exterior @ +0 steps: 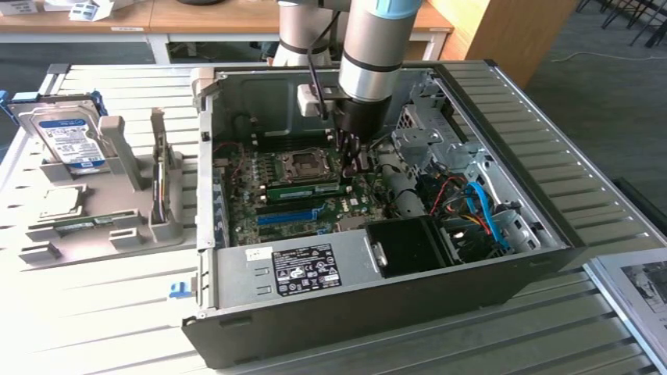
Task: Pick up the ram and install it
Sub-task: 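Press down the ram until it locks into place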
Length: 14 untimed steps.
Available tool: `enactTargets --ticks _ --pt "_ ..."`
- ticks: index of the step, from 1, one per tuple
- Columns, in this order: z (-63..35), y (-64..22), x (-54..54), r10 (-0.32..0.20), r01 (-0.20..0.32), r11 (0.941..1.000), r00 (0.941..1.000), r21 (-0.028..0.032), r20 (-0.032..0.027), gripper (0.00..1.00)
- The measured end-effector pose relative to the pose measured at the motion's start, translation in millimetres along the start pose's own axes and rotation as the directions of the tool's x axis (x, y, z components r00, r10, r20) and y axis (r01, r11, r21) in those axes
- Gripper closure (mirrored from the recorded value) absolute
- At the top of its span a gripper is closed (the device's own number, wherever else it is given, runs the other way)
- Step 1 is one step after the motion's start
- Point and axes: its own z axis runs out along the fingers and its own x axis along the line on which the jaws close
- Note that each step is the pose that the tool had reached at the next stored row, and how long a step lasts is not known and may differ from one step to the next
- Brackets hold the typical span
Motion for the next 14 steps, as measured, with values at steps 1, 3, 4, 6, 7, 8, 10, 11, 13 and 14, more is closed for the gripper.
enactTargets --ticks 1,3,4,6,7,8,10,11,13,14 --pt "0.0 0.0 0.0 0.0 0.0 1.0 1.0 0.0 0.0 0.9" --pt "0.1 0.0 0.0 0.0 0.0 1.0 1.0 0.0 0.0001 0.9" --pt "0.1 0.0 0.0 0.0 0.0 1.0 1.0 0.0001 0.0002 0.9" --pt "0.3 0.0 0.0 0.0 0.0 1.0 1.0 0.0001 0.0002 0.9" --pt "0.4 0.0 0.0 0.0 0.0 1.0 1.0 0.0 0.0001 0.9" --pt "0.5 0.0 0.0 0.0 0.0 1.0 1.0 0.0 0.0001 0.9" --pt "0.5 0.0 0.0 0.0 0.0 1.0 1.0 -0.0001 0.0 0.9" --pt "0.5 0.0 0.0 0.0 0.0 1.0 1.0 -0.0001 0.0001 0.9" --pt "0.6 0.0 0.0 0.0 0.0 1.0 1.0 0.0 0.0001 0.9" --pt "0.8 0.0 -0.1 0.0 0.0 1.0 1.0 0.0 0.0001 0.9"
